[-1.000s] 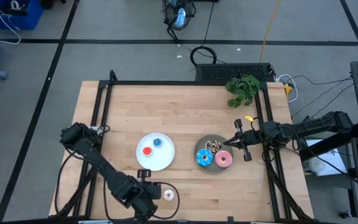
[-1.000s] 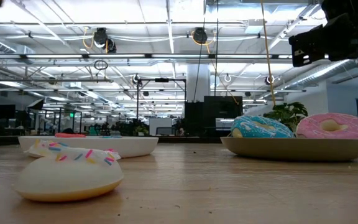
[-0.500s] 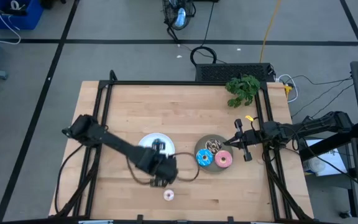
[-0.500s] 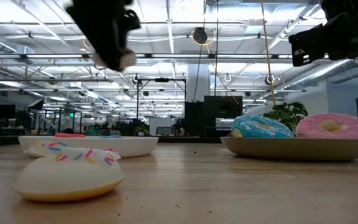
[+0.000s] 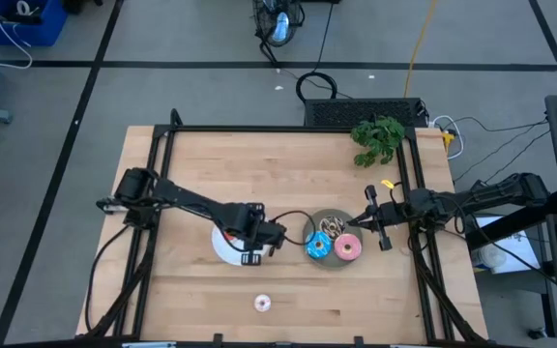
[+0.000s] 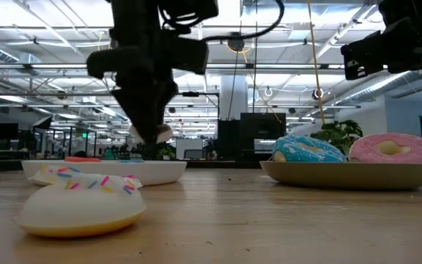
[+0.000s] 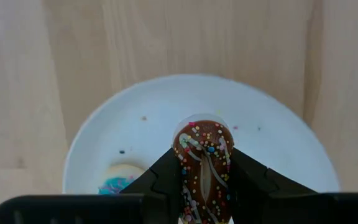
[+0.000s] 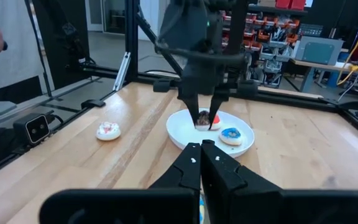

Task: Pick & Place donuts
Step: Put the small brown donut on the white plate

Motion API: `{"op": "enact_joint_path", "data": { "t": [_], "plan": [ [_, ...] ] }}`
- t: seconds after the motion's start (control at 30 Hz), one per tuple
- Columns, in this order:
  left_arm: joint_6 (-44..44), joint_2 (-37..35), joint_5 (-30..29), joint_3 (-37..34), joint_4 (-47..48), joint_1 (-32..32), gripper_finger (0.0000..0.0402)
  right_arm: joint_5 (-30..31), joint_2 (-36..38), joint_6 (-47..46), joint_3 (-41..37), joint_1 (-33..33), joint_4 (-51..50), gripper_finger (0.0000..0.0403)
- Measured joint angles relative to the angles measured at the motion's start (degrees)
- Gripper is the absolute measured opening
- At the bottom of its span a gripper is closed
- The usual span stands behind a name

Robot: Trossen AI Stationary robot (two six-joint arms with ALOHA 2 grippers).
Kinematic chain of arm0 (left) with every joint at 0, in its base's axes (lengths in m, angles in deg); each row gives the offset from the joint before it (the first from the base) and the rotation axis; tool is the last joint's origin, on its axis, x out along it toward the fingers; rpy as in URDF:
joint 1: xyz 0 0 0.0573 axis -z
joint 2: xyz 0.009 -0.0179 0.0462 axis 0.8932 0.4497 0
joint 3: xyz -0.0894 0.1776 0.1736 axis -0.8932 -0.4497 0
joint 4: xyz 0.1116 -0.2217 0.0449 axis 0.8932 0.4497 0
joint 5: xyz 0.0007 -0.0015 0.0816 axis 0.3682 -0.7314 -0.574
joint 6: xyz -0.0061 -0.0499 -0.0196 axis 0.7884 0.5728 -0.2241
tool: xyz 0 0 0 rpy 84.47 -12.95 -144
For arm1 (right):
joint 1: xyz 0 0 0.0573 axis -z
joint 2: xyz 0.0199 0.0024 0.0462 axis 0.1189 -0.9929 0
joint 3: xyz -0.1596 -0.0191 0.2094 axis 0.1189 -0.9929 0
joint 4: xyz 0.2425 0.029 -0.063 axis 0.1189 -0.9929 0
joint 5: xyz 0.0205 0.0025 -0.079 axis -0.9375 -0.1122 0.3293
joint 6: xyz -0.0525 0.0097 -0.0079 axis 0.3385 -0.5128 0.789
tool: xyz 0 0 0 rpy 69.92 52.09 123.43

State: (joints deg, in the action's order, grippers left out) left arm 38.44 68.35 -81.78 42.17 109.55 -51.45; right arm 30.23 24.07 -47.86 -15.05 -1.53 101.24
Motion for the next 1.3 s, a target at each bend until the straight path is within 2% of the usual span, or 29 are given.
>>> {"op": "enact_joint_path", "data": {
  "t": [0.4, 0.8, 1.13, 1.3],
  "plan": [
    [1.89, 0.0, 1.84, -7.27, -5.15, -0.3, 0.0103, 0.0, 0.0, 0.41, 0.0, 0.01, 0.02, 0.0],
    [-0.15, 0.0, 3.79, -7.46, -5.99, 0.58, 0.0105, 0.0, 0.01, 0.54, -0.01, 0.02, -0.04, 0.0],
    [-0.29, 0.0, 3.27, -7.46, -7.7, 1.14, 0.0185, 0.0, 0.0, 0.54, 0.0, 0.01, -0.07, 0.0],
    [-1.0, 0.0, 3.19, -7.44, -8.08, 1.1, 0.0206, 0.0, 0.0, 0.63, 0.0, 0.0, -0.07, 0.0]
  ]
}}
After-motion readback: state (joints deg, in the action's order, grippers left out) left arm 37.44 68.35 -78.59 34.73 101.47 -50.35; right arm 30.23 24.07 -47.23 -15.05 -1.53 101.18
